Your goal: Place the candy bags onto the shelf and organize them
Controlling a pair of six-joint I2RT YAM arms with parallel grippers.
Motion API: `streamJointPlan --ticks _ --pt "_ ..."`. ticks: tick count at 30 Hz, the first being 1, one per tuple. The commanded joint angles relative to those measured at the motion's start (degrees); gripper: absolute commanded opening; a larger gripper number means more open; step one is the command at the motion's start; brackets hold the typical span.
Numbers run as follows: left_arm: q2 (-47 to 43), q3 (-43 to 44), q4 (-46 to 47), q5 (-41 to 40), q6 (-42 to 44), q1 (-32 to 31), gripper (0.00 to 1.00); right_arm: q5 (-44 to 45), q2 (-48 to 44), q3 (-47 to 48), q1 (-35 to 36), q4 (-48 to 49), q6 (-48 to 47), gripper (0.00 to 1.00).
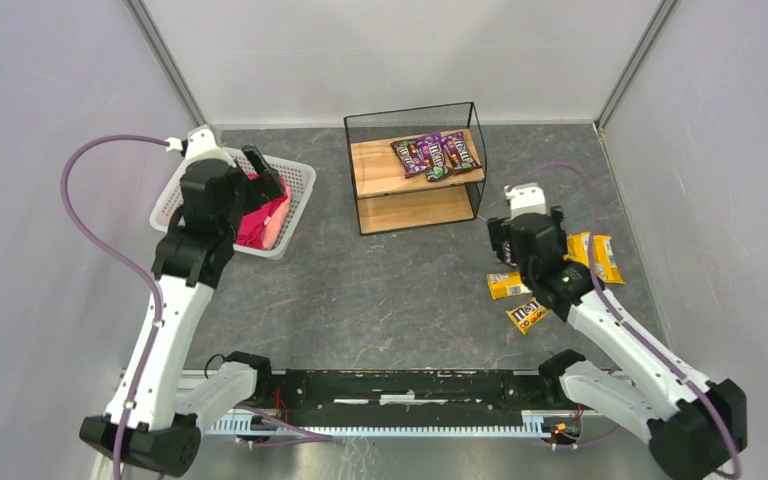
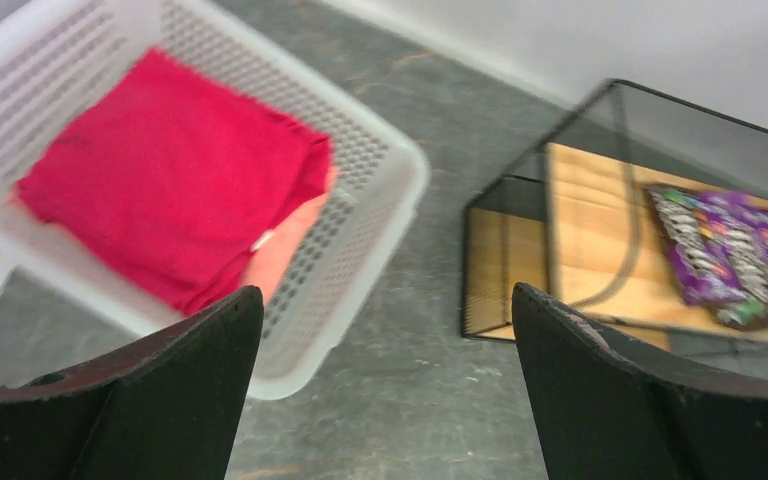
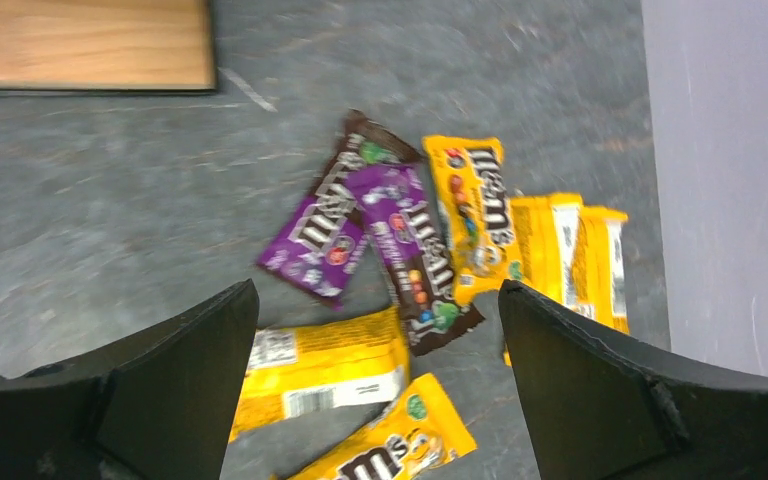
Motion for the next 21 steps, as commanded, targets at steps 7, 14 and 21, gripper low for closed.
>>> streamJointPlan --ticks 7,14,21 --pt "11.17 10.64 -17.05 -4.93 -4.55 0.12 1.00 -27.94 8.44 -2.25 -28.36 10.70 4.35 0.98" --pt "2.30 1.99 -0.31 -0.52 -0.40 0.26 1.00 -30.89 15.29 -2.91 -31.24 11.61 4.66 0.89" --pt "-1.26 1.35 14.73 9.65 -0.51 0.26 1.00 -19.75 21.15 -4.74 -27.84 12.42 1.55 0.75"
